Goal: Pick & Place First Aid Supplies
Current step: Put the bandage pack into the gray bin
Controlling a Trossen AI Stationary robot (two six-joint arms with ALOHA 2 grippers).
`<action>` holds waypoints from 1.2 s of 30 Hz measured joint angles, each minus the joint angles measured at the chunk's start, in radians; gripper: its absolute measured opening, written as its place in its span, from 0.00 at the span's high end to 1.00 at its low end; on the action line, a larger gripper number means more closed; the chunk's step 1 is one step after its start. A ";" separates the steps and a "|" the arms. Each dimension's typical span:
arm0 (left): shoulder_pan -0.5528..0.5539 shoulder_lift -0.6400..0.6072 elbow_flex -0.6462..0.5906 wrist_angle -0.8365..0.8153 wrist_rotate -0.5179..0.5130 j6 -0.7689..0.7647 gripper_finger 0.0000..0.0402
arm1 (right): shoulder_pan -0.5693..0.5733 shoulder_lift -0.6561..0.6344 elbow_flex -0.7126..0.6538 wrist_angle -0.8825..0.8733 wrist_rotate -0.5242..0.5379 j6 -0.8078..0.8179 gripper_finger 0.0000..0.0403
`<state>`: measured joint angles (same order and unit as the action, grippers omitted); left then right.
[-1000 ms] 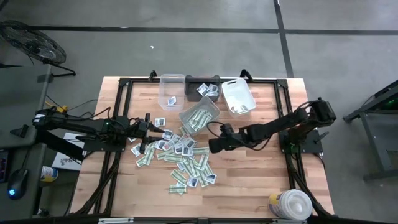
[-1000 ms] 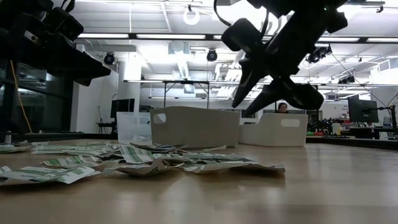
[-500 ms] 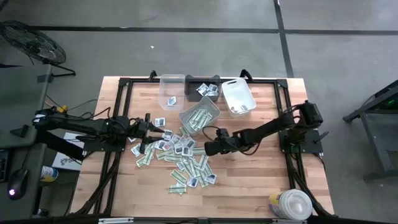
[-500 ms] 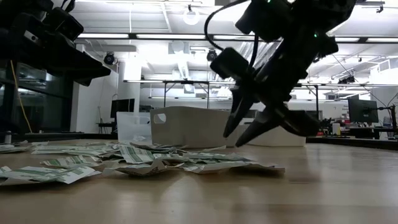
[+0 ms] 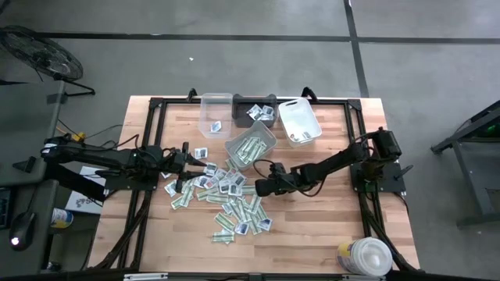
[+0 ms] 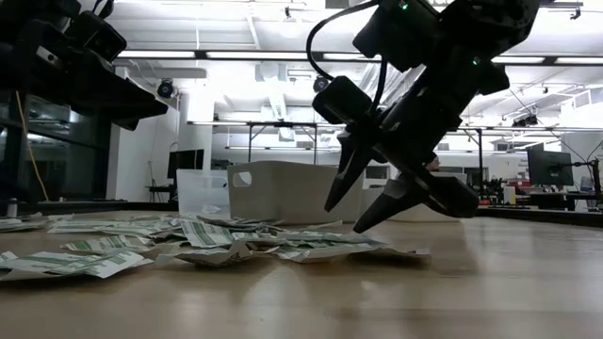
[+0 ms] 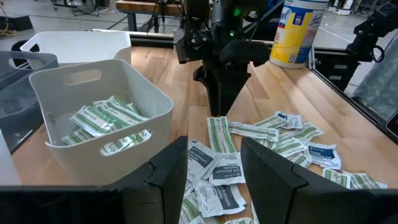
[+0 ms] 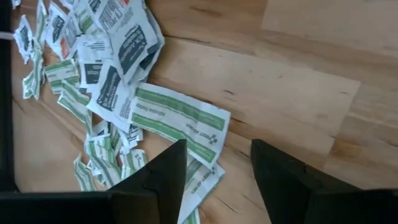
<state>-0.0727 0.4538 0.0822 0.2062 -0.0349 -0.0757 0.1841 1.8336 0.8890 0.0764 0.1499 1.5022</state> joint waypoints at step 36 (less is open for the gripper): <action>0.000 0.000 0.000 0.000 0.000 0.000 0.63 | -0.001 0.092 0.002 0.131 0.001 -0.031 0.89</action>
<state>-0.0726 0.4538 0.0822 0.2062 -0.0349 -0.0760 0.1833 1.9251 0.8909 0.2070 0.1513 1.4715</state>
